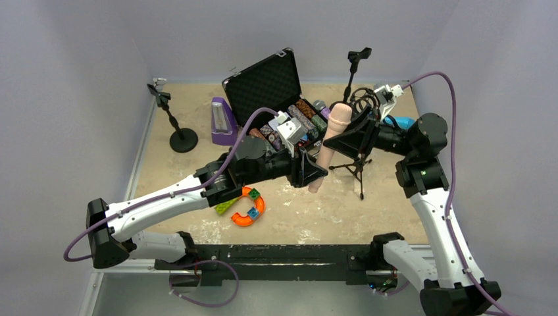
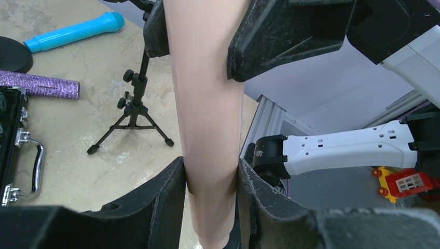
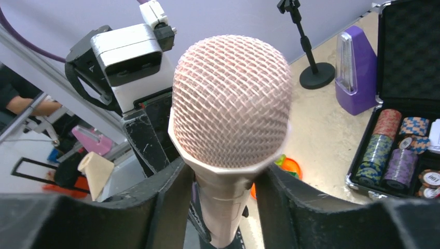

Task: Attach the microphones to the stand

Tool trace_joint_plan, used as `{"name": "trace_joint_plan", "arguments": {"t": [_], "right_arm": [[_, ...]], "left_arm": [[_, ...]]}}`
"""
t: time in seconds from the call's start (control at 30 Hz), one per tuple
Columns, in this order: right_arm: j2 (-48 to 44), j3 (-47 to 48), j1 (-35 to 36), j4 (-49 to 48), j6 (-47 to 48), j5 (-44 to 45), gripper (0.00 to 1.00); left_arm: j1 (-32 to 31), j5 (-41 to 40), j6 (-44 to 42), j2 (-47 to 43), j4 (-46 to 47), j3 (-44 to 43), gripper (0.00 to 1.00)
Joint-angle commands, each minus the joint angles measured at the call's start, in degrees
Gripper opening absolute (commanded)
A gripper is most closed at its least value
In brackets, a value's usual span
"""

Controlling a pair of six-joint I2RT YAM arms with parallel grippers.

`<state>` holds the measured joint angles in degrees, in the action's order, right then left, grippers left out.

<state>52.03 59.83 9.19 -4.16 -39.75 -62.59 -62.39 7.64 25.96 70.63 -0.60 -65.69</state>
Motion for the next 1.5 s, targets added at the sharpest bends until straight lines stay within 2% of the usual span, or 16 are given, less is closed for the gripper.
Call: {"name": "trace_joint_plan", "arguments": {"t": [0.0, 0.07, 0.1, 0.13, 0.17, 0.27, 0.4, 0.47, 0.63, 0.77, 0.93, 1.07, 1.27, 1.47], "right_arm": [[0.1, -0.2, 0.35, -4.36, -2.3, -0.64, 0.37], [0.41, 0.26, 0.39, -4.91, -2.57, -0.95, 0.09], [0.44, 0.65, 0.39, -4.83, -2.22, -0.84, 0.01], [0.37, 1.22, 0.39, -4.27, -1.3, -0.79, 0.0], [0.28, 2.03, 0.39, -3.05, 0.04, -0.71, 0.0], [-0.28, 5.0, 0.25, -0.1, 3.79, -1.29, 0.0], [-0.6, 10.29, -1.24, 5.14, 9.96, -0.99, 0.0], [-0.61, 13.25, -2.61, 7.27, 12.74, -0.49, 0.0], [-0.58, 18.58, -8.55, 13.1, 20.84, 5.77, 0.0], [0.81, 21.62, -11.52, 15.41, 25.18, 18.77, 0.0], [2.72, 24.74, -11.65, 13.56, 27.59, 32.86, 0.0], [4.39, 26.91, -11.65, 11.91, 28.49, 43.27, 0.0], [4.97, 23.72, -11.66, 8.55, 30.4, 48.71, 0.0], [4.98, 18.13, -11.65, 5.04, 31.03, 48.82, 0.0]], "left_arm": [[-0.62, 1.5, 0.3, 0.35, 2.36, -3.21, 0.0], [-0.63, 1.61, 0.62, 0.19, 2.28, -3.01, 0.0], [-0.63, 1.59, 0.93, -0.02, 2.27, -2.8, 0.0], [-0.63, 1.5, 1.19, -0.49, 2.38, -2.47, 0.01], [-0.63, 0.93, 1.61, -1.26, 2.55, -1.95, 0.1], [-0.58, -1.34, 2.57, -5.13, 3.35, 0.83, 0.39], [-0.46, -4.69, 2.41, -13.86, 5.94, 7.76, 0.85], [-0.37, -6.94, 0.98, -18.82, 6.14, 11.13, 0.99], [0.24, -14.25, -1.93, -29.75, -6.54, 15.37, 0.99], [0.43, -17.23, -1.09, -36.71, -14.56, 18.03, 0.99], [0.42, -20.58, 0.52, -43.0, -19.4, 20.33, 0.99], [0.43, -21.74, 0.77, -44.17, -19.92, 20.61, 0.99], [0.43, -21.28, 0.24, -42.08, -20.5, 19.36, 0.99], [0.43, -20.93, 0.07, -41.3, -20.17, 18.97, 0.99]]}}
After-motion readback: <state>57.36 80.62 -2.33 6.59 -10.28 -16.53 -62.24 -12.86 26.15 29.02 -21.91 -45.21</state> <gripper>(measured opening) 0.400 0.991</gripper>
